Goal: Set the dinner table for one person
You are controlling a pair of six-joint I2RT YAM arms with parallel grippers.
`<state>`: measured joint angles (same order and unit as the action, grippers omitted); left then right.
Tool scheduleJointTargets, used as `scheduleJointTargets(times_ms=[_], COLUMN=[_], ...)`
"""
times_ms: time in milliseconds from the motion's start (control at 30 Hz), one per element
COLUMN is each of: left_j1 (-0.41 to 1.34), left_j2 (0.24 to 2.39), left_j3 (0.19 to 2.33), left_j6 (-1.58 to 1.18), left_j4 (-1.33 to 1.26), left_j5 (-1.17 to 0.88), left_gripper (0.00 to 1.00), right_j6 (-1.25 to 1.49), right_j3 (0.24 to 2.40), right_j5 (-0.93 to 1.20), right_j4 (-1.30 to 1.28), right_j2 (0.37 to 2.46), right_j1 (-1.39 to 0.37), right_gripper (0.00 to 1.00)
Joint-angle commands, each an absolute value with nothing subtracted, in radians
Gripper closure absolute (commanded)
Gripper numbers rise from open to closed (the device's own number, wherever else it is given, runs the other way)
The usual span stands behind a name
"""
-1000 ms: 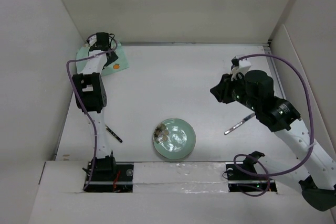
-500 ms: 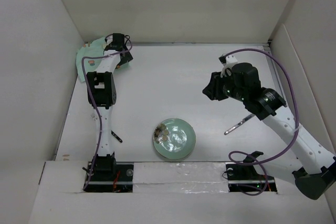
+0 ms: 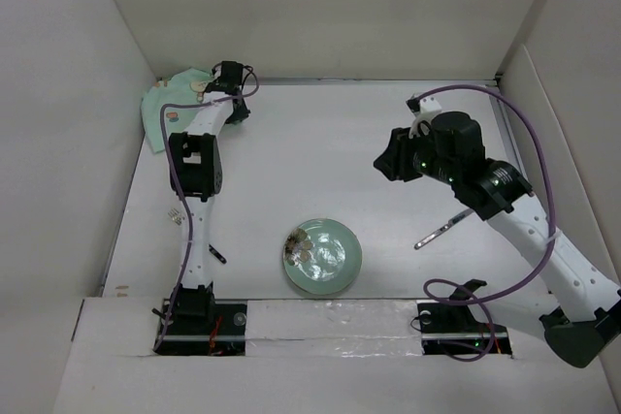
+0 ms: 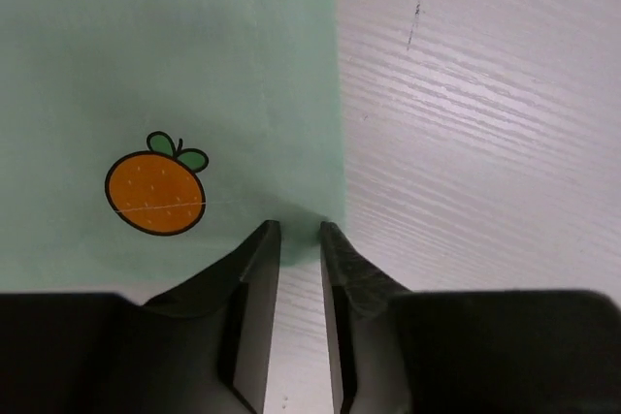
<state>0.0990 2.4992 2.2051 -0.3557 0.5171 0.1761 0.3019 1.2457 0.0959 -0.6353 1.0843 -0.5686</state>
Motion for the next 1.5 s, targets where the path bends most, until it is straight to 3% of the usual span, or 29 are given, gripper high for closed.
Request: scheduleJointTargets(times_ms=[0, 67, 133, 900, 933, 967, 1033, 1133, 1333, 1400, 1467], left_j1=[0.116, 0.117, 0.141, 0.580, 0.590, 0.591, 0.591, 0.578, 0.503, 0.491, 0.479], left_j2=[2.543, 2.545, 2.539, 2.278, 2.267, 2.226, 2.175, 2.035, 1.746, 1.620, 1.522], left_j3=[2.229, 2.246, 2.241, 1.980, 1.965, 1.954, 1.892, 1.769, 1.464, 1.349, 1.279], left_j6=[-0.310, -0.298, -0.279, -0.242, -0.253, -0.270, -0.307, -0.362, -0.492, -0.526, -0.546], left_j4=[0.637, 0.655, 0.663, 0.592, 0.581, 0.557, 0.516, 0.430, 0.240, 0.189, 0.164], left_j5=[0.133, 0.138, 0.147, 0.006, -0.030, -0.034, -0.026, -0.011, 0.040, 0.090, 0.107], left_gripper=[0.82, 0.94, 1.00, 1.00, 0.97, 0.89, 0.67, 0.57, 0.57, 0.57, 0.57], right_j6=[0.281, 0.278, 0.267, 0.287, 0.293, 0.310, 0.325, 0.365, 0.482, 0.505, 0.514], right_j3=[1.301, 1.308, 1.318, 1.276, 1.270, 1.267, 1.256, 1.201, 1.106, 1.083, 1.089], right_j5=[0.075, 0.068, 0.054, 0.015, 0.011, 0.006, -0.037, -0.044, -0.077, -0.068, -0.061], right_j4=[-0.589, -0.594, -0.595, -0.565, -0.563, -0.558, -0.554, -0.500, -0.379, -0.315, -0.273], right_j2=[1.054, 1.052, 1.043, 1.025, 1.025, 1.028, 1.028, 1.038, 1.110, 1.189, 1.261], right_j1=[-0.563, -0.563, -0.563, -0.554, -0.554, -0.554, -0.554, -0.531, -0.509, -0.509, -0.500], right_gripper=[0.58, 0.58, 0.58, 0.56, 0.58, 0.78, 1.00, 1.00, 0.97, 0.86, 0.68])
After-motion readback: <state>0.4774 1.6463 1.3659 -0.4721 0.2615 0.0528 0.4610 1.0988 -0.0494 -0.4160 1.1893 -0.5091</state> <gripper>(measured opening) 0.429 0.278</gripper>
